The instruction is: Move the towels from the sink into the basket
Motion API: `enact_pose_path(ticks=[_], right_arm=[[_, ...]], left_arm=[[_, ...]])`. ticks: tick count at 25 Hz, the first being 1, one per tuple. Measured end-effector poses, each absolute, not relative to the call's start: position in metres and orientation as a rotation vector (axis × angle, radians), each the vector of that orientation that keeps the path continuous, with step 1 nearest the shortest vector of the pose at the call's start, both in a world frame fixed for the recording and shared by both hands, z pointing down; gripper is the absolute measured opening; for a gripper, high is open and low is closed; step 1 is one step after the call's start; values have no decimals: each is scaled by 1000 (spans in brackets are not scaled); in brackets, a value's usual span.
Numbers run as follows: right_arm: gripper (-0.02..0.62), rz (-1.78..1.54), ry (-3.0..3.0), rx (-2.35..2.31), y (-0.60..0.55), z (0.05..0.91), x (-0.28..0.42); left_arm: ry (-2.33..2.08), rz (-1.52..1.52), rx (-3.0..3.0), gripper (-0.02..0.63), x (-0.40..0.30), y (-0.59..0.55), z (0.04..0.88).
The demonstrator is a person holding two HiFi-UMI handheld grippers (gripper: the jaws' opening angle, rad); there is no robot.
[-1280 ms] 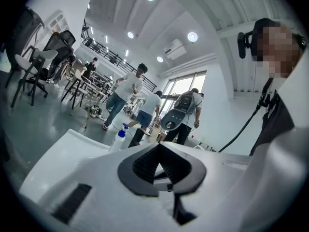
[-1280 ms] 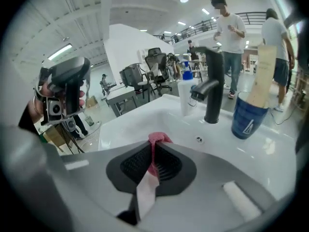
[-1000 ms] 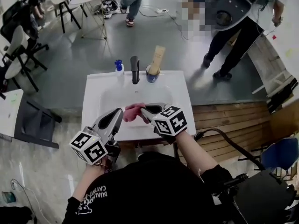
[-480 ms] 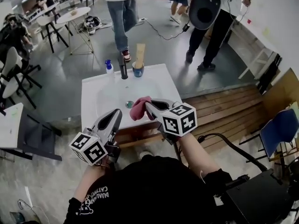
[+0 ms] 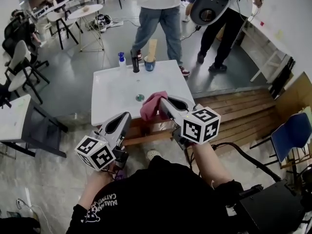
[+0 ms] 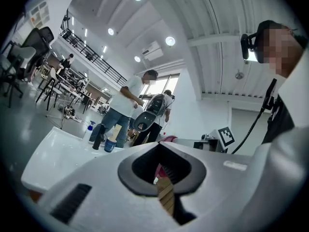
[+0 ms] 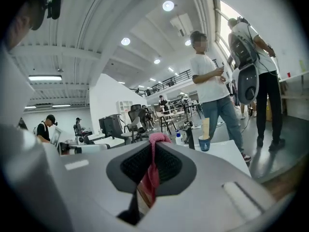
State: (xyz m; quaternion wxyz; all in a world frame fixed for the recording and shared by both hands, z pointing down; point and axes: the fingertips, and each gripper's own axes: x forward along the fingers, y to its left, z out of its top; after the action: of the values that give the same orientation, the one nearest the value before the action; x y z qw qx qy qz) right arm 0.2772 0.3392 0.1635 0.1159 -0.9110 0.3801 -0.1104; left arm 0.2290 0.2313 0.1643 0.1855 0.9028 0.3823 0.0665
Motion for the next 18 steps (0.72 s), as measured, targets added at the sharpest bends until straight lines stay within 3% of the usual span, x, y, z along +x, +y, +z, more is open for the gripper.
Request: enact_pose_path(ticks=[18], right_arm=[[21,-306,1571,-2515,314,148,261]], left_arm=[[703,85,2640,5,201,226,166]])
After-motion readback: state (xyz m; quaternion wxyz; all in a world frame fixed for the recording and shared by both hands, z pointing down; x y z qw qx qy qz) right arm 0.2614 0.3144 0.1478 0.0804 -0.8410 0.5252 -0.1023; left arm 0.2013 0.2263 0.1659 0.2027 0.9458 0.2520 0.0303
